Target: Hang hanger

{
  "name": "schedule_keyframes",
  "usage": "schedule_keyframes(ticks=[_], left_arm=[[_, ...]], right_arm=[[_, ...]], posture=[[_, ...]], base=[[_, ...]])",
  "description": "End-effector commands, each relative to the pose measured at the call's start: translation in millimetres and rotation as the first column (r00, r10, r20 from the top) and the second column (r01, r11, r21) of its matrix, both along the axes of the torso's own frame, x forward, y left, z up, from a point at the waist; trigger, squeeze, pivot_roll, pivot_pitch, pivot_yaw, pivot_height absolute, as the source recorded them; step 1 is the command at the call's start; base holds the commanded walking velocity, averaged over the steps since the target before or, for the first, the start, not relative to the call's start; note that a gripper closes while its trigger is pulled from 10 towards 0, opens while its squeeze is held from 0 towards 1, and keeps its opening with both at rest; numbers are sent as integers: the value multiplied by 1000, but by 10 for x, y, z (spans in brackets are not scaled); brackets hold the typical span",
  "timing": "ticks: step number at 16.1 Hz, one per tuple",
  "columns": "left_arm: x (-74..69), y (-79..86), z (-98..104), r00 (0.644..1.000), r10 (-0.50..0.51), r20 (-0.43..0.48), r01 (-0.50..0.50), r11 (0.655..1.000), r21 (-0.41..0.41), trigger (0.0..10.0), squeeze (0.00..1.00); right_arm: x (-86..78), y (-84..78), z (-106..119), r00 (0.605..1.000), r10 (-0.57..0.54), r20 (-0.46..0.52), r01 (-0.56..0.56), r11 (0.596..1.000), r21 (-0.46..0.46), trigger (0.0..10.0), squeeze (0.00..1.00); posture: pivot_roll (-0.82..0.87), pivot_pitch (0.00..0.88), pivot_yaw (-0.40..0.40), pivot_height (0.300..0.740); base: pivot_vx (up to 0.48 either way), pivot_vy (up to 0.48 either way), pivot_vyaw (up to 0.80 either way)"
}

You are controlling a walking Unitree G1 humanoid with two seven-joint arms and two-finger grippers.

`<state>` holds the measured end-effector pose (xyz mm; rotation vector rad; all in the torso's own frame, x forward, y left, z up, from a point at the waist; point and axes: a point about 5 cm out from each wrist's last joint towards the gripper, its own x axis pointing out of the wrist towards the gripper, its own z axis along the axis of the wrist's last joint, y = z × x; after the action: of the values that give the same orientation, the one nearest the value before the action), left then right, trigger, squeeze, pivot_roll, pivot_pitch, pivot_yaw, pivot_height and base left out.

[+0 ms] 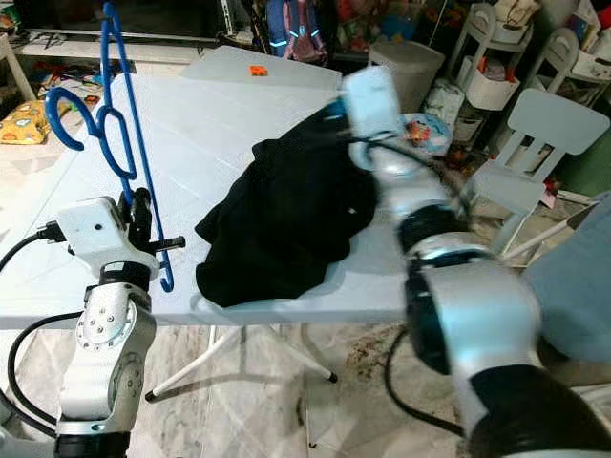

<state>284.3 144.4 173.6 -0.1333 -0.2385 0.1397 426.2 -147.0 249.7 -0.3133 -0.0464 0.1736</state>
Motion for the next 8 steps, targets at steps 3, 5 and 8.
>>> schedule_keyframes(ticks=[3, 5, 8], left_arm=[[-38, -124, -81, 995, -87, -45, 87, 996, -6, 10000, 0], [-74, -122, -144, 993, -93, -79, 94, 996, 8, 10000, 0], [-107, -115, -162, 989, -110, -96, 112, 994, 16, 10000, 0]], right_arm=[[-54, -322, -201, 997, -30, -75, 29, 999, -18, 10000, 1000], [-104, -405, -312, 995, 33, -95, -30, 999, 28, 10000, 1000], [-150, -482, -376, 996, 45, -72, -34, 989, 143, 10000, 1000]], posture=[[-3, 0, -90, 740], [-13, 0, -84, 740], [-15, 0, -72, 740]], base=[[0, 0, 0], [0, 0, 0], [0, 0, 0]])
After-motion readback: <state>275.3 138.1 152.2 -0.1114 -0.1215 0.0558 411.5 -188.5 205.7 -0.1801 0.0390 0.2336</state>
